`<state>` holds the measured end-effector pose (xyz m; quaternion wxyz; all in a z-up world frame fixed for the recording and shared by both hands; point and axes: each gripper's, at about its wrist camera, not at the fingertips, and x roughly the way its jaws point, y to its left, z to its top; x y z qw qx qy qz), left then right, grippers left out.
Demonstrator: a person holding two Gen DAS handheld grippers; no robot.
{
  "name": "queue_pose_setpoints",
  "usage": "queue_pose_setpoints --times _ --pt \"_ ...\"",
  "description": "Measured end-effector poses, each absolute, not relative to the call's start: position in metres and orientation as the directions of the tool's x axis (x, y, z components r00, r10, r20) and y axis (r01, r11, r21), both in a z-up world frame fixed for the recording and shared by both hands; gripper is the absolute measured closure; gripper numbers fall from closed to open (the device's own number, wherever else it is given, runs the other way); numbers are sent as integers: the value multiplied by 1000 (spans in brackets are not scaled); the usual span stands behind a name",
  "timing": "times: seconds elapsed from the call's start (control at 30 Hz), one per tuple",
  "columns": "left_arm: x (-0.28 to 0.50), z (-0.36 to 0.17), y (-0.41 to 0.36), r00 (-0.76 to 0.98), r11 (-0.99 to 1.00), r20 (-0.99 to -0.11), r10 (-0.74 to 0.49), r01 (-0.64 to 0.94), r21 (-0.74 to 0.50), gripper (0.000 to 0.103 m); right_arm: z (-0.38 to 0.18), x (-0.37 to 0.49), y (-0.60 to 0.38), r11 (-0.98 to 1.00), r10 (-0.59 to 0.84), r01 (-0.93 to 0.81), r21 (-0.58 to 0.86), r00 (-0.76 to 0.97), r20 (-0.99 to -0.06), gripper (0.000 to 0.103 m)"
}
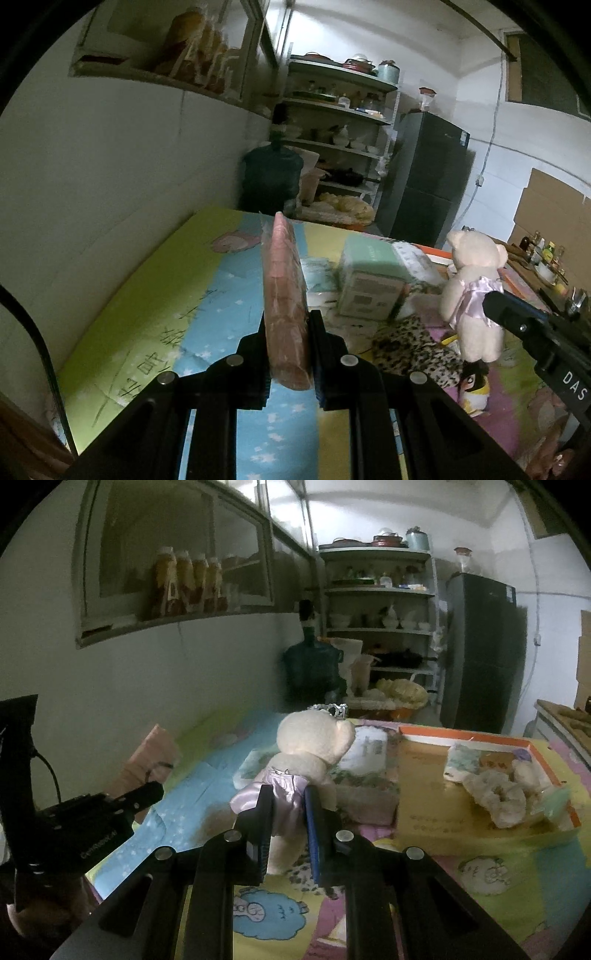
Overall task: Organize soft objects
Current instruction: 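Lift and carry the pink pouch and beige bear over the cardboard box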
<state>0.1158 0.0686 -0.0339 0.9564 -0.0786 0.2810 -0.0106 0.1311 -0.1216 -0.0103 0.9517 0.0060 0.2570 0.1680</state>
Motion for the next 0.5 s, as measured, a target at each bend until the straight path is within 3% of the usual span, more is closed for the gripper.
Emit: queue_pose_setpoints --times 0.5 --pt "136 -16 12 848 993 -523 -90 38 -109 85 5 132 -171 954 299 -279 113 841 -451 86"
